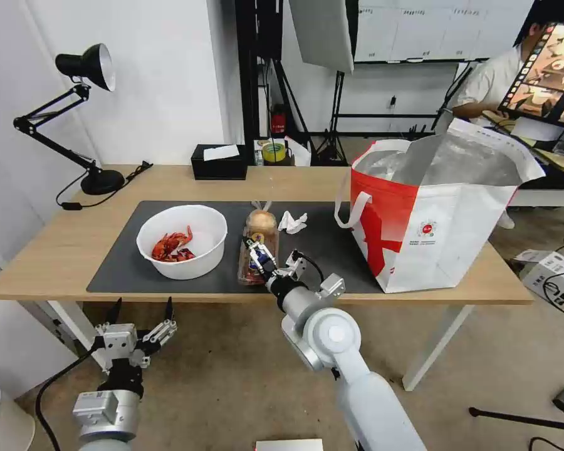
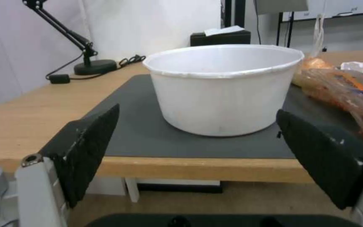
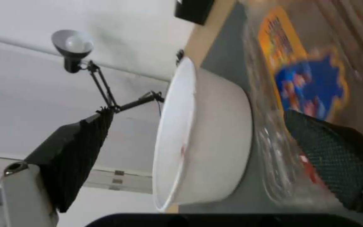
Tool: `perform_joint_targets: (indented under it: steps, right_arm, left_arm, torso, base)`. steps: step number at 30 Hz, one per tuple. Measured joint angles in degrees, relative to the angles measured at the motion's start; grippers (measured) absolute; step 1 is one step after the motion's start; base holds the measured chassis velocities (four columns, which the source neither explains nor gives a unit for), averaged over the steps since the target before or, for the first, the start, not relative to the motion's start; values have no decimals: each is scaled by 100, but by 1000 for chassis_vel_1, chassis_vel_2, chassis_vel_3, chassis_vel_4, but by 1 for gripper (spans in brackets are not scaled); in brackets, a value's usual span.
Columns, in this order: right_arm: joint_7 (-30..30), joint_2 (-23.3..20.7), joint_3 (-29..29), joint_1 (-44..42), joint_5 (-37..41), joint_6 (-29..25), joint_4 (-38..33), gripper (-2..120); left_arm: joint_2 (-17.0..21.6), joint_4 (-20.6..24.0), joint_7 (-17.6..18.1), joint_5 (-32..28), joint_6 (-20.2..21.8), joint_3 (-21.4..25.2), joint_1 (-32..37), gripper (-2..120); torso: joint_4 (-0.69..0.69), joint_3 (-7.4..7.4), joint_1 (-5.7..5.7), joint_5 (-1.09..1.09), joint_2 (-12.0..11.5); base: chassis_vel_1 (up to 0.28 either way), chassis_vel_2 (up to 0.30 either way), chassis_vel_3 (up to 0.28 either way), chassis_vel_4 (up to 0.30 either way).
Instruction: Pick up the trash from the table and place it into the takeout bag.
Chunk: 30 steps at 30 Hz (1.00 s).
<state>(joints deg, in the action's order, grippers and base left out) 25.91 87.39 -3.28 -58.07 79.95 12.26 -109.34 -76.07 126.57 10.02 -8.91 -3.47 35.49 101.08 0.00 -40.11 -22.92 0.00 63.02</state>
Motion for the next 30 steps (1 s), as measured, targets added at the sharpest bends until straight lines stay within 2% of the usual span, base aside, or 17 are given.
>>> perform_joint_targets:
  steps: [5, 8, 9, 10, 11, 13, 14, 16, 19, 20, 22, 23, 25, 26, 29, 30]
  right_arm:
    - [-238, -248, 15, 325, -538, 11, -52, 100]
    - [-584, -669, 107, 759, -1402, 93, 130, 96]
    - [-584, -669, 107, 759, -1402, 93, 130, 96]
    - [-770, -821, 155, 916, -1707, 115, 243, 90]
    - [-1146, -1168, 276, 1242, -2200, 192, 473, 86]
    - [-1590, -1551, 430, 1642, -2622, 375, 701, 75]
    - [-1590, -1551, 430, 1642, -2622, 375, 701, 75]
    - [-2140, -1910, 707, 2102, -2958, 551, 951, 65]
    - [-2304, -2012, 817, 2271, -3050, 575, 1042, 60]
    - [-2507, -2111, 973, 2496, -3212, 591, 1187, 51]
    - [-2507, -2111, 973, 2496, -3212, 591, 1187, 51]
    - [-2765, -2170, 1185, 2810, -3392, 626, 1469, 41]
    - [-2915, -2137, 1408, 3110, -3461, 689, 1844, 32]
    - [-2915, -2137, 1408, 3110, -3461, 689, 1844, 32]
    - [-3153, -2042, 1694, 3324, -3498, 802, 2296, 18]
    - [-3153, -2042, 1694, 3324, -3498, 802, 2296, 18]
  left_arm:
    - [12, 38, 0, -3, 0, 8, 18, 100]
    - [15, 74, 1, -6, 0, 19, 31, 100]
    - [15, 74, 1, -6, 0, 19, 31, 100]
    - [18, 79, 1, -10, 0, 27, 32, 100]
    - [26, 87, 4, -18, 0, 46, 32, 100]
    - [43, 91, 4, -30, 1, 59, 32, 100]
    - [43, 91, 4, -30, 1, 59, 32, 100]
    - [46, 96, 5, -35, 3, 70, 31, 100]
    - [43, 97, 5, -36, 4, 71, 30, 100]
    - [34, 98, 4, -36, 6, 71, 29, 100]
    - [34, 98, 4, -36, 6, 71, 29, 100]
    - [17, 98, 5, -37, 6, 72, 30, 100]
    - [2, 98, 4, -37, 6, 71, 22, 100]
    - [2, 98, 4, -37, 6, 71, 22, 100]
    - [-2, 94, 3, -64, 7, 77, 3, 100]
    - [-2, 94, 3, -64, 7, 77, 3, 100]
  torso:
    - [0, 0, 0, 1, 0]
    - [0, 0, 1, 0, 0]
    - [0, 0, 1, 0, 0]
    - [-1, 0, 1, 1, 0]
    - [1, 0, 0, 2, 0]
    - [-1, 0, 0, 1, 0]
    - [-1, 0, 0, 1, 0]
    - [0, -1, 0, 1, 0]
    - [0, 0, 0, 1, 0]
    - [0, 0, 0, -1, 0]
    - [0, 0, 0, -1, 0]
    - [0, 0, 0, 1, 0]
    - [0, 0, 0, 0, 0]
    - [0, 0, 0, 0, 0]
    - [0, 0, 0, 0, 0]
    - [0, 0, 0, 0, 0]
  base:
    - [0, 0, 0, 0]
    - [0, 0, 0, 0]
    - [0, 0, 0, 0]
    - [0, 0, 0, 0]
    - [0, 0, 0, 0]
    - [0, 0, 0, 0]
    - [0, 0, 0, 0]
    - [0, 0, 0, 0]
    - [0, 0, 0, 0]
    - [0, 0, 0, 0]
    - [0, 0, 0, 0]
    - [0, 0, 0, 0]
    - [0, 0, 0, 0]
    - [0, 0, 0, 0]
    - [0, 0, 0, 0]
    - [0, 0, 0, 0]
